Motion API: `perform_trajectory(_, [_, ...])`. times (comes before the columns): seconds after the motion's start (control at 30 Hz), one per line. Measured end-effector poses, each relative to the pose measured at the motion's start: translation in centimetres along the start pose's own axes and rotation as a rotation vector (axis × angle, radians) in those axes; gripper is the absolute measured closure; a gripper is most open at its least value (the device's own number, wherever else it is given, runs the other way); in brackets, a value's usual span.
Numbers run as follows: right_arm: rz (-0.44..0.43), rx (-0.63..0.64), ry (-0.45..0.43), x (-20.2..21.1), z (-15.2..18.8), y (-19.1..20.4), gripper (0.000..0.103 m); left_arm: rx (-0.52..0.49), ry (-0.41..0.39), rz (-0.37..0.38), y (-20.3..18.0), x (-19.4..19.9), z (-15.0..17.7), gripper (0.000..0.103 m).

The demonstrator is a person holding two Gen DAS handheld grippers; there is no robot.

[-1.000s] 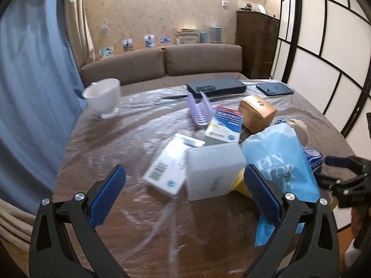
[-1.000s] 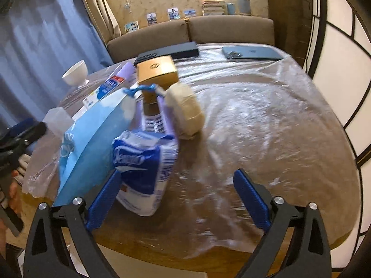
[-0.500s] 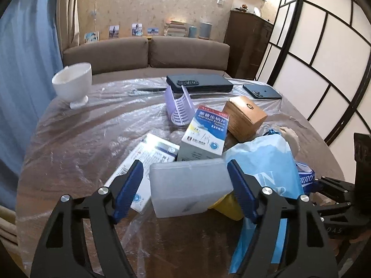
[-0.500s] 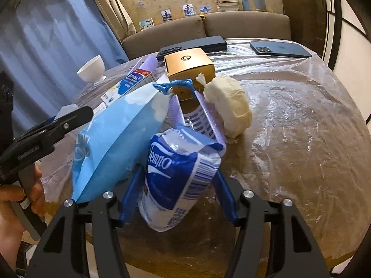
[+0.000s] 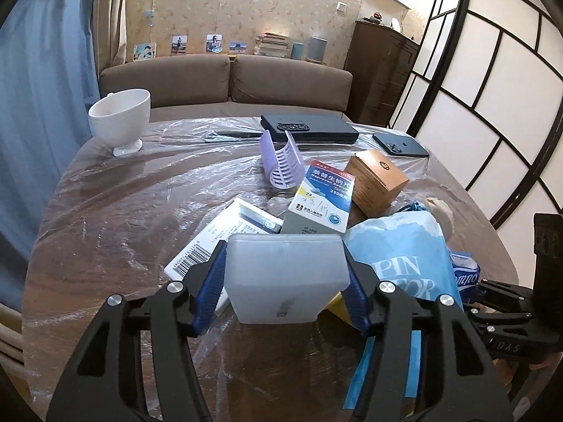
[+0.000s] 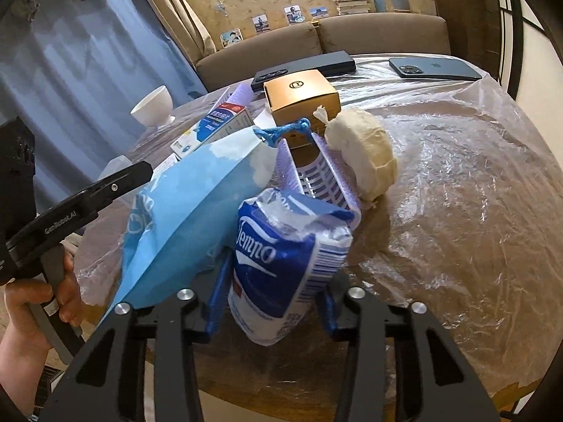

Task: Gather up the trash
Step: 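Carry the white container and Tempo pack over the white trash bin with both tools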

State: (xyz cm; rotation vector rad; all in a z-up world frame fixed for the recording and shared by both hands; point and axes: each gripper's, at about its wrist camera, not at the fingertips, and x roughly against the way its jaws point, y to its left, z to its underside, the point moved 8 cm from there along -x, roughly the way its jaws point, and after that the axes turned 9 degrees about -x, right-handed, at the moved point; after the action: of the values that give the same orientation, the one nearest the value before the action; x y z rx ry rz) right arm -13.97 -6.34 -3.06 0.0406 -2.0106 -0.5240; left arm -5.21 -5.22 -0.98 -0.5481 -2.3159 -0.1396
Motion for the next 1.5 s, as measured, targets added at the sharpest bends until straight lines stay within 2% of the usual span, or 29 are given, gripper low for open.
perform_trajectory(0.03, [0.001,0.003,-0.006,0.2,0.0,0.0,0.070,-0.009,-0.004,-0.001,-0.1,0.1,-0.1,0.047])
perform_trajectory(0.17, [-0.010,0.022,-0.017,0.9,-0.1,0.6,0.075,-0.011,-0.007,0.010,-0.1,0.2,0.0,0.047])
perform_trajectory(0.53, [-0.016,0.005,-0.071,4.4,-0.5,0.2,0.076,0.022,-0.040,0.021,0.7,3.0,-0.1,0.047])
perform_trajectory(0.77, [-0.016,0.048,-0.075,5.9,-0.2,1.0,0.076,0.032,-0.048,0.018,0.9,5.5,0.6,0.047])
perform_trajectory(1.1, [-0.009,0.082,-0.030,6.6,2.0,1.6,0.076,0.050,0.010,-0.015,0.6,7.4,3.0,0.047])
perform_trajectory(1.5, [-0.031,0.122,0.027,7.5,5.1,2.8,0.075,0.012,0.078,0.041,-2.2,9.0,6.6,0.047])
